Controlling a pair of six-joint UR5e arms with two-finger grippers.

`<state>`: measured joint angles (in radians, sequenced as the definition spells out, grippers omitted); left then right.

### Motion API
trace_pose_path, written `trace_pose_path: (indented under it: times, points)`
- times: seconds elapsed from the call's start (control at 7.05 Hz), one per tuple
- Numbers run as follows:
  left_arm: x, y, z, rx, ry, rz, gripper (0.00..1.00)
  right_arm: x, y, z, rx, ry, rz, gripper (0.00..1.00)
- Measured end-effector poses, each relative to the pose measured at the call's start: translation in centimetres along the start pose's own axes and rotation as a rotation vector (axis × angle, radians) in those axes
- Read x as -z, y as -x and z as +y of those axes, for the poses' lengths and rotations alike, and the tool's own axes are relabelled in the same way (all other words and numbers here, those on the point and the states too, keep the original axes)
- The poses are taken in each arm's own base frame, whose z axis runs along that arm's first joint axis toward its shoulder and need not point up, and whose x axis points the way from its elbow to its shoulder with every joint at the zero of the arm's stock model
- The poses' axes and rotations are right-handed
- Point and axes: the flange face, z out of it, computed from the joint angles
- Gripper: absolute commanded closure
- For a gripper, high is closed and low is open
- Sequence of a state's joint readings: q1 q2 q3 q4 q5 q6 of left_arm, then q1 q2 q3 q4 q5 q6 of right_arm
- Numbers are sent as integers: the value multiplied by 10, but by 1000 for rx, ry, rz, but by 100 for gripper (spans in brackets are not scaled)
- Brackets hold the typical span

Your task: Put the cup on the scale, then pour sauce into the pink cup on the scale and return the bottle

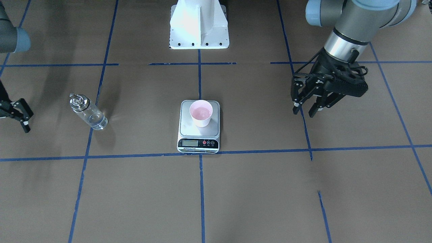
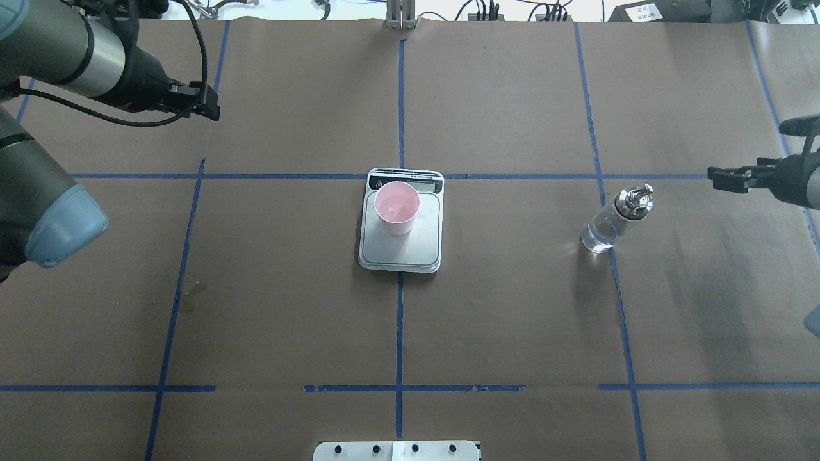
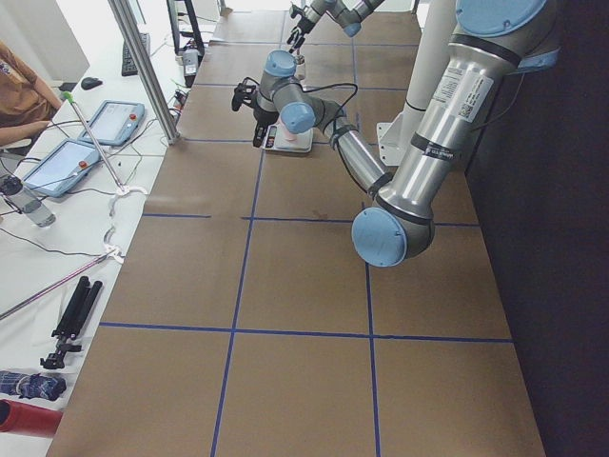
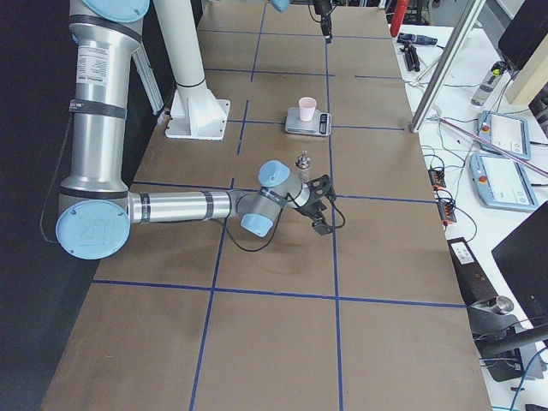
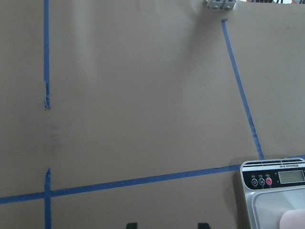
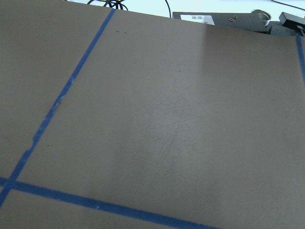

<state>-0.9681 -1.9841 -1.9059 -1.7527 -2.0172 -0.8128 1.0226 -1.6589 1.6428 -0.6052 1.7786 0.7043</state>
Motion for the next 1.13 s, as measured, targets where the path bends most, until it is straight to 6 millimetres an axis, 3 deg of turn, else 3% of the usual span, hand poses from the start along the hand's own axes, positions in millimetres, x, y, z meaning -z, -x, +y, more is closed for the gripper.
trace_pose_path:
  times: [0.14,0.43,0.57,0.71,0.99,1.13]
  points:
    - [5,45,-10,-46,1,-42,48,6,-22,-26,4,58,18,0]
    - [5,161,-20,-127,68,-109,46,13,-61,-64,59,210,4,0]
    - [10,218,-24,-156,96,-134,46,18,-87,-74,122,292,-9,0]
    - [16,278,-26,-183,123,-165,46,23,-116,-74,128,374,-32,0]
    - [24,395,-21,-188,195,-154,45,28,-163,-52,3,486,-132,0]
    - [25,429,-13,-140,229,-97,0,29,-178,-39,-46,512,-164,0]
